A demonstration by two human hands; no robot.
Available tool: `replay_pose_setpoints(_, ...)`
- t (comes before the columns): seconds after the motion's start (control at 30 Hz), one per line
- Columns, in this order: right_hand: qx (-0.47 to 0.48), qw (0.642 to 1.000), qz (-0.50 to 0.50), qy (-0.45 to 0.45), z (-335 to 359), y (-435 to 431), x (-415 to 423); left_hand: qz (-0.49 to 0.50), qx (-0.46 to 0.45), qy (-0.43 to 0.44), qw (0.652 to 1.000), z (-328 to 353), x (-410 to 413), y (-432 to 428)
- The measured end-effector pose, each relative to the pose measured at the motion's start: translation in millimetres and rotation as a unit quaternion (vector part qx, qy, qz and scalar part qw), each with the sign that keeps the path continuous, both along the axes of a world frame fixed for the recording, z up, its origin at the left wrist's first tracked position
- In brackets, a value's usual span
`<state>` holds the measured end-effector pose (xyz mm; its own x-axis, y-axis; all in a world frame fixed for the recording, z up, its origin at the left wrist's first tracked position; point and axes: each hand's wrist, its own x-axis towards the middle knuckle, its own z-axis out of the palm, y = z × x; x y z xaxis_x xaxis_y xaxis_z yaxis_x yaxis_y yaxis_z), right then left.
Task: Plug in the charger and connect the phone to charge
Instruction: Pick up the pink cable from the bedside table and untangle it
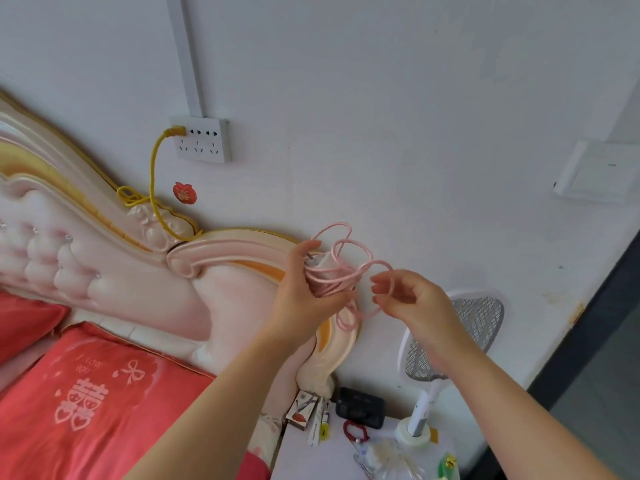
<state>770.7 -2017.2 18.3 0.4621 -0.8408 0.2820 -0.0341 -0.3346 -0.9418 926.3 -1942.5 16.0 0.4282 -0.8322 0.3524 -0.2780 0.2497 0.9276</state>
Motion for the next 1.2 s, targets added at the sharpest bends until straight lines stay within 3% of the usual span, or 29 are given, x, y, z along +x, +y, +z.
replay_pose_setpoints(0.13,0.073,0.992,0.066,-0.085,21.5,-2.6,-2.4,0.001,-0.014,-0.042,0.999,-2.9,4.4,3.3)
replay_pose_setpoints(0.27,0.049,0.997,0.052,0.01,34.1,-1.2,6.7,0.003,-0.025,-0.05,0.998,-5.5,3.4,5.8)
replay_pose_setpoints(0.37,0.048,0.998,0.044,0.027,37.1,-3.0,11.5,0.005,-0.023,-0.059,0.998,-6.0,5.4,7.1)
replay_pose_setpoints(0.5,0.131,0.984,0.089,-0.08,46.0,-5.4,10.6,0.002,-0.019,-0.06,0.998,-5.0,8.9,8.6)
replay_pose_setpoints(0.63,0.226,0.948,0.083,-0.207,56.7,-13.1,2.4,0.024,-0.017,-0.052,0.998,-4.2,10.0,10.1)
replay_pose_setpoints(0.8,0.232,0.942,0.061,-0.234,59.3,-15.4,-5.7,0.02,-0.01,-0.068,0.997,-5.0,8.5,11.5)
replay_pose_setpoints(0.87,0.19,0.965,0.045,-0.176,56.6,-13.9,-2.7,0.016,-0.004,-0.08,0.997,-5.1,6.7,8.9)
replay_pose_setpoints(0.93,0.055,0.998,-0.018,-0.03,52.0,-11.3,1.0,0.019,0.004,-0.082,0.996,-4.4,4.7,6.5)
replay_pose_setpoints(0.97,-0.034,0.997,-0.055,0.037,48.7,-8.2,3.2,0.02,0.008,-0.083,0.996,-4.1,3.9,5.7)
replay_pose_setpoints(1.07,-0.253,0.956,-0.075,0.126,42.8,9.5,12.1,0.027,0.018,-0.092,0.995,-4.0,-0.4,2.8)
replay_pose_setpoints(1.2,-0.353,0.906,-0.044,0.229,37.0,24.3,26.6,0.03,0.012,-0.137,0.99,-5.1,-7.8,-0.2)
